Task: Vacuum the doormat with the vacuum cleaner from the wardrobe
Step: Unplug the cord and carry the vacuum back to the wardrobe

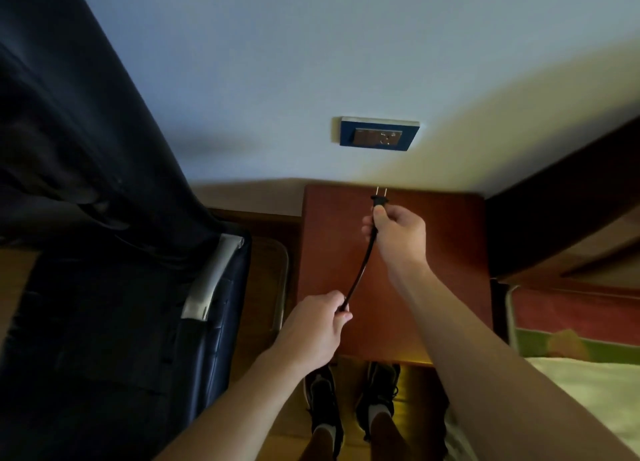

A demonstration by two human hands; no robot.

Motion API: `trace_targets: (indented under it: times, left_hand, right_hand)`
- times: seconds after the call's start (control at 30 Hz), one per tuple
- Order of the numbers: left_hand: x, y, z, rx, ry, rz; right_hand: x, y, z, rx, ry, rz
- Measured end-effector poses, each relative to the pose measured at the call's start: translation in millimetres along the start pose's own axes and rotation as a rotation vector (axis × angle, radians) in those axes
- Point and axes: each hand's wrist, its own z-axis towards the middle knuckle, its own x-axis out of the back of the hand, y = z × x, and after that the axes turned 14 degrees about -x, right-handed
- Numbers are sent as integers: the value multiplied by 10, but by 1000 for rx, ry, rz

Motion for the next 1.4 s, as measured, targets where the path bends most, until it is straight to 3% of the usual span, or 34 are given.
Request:
trace_targets:
  times: [0.5, 1.4]
  left_hand:
    - [314, 460, -502, -107, 150, 46]
    - [478, 2061, -1973, 0, 448, 123]
  right_hand:
    - [230, -383, -908, 217, 5, -107]
    - [947, -775, -3097, 531, -354, -214]
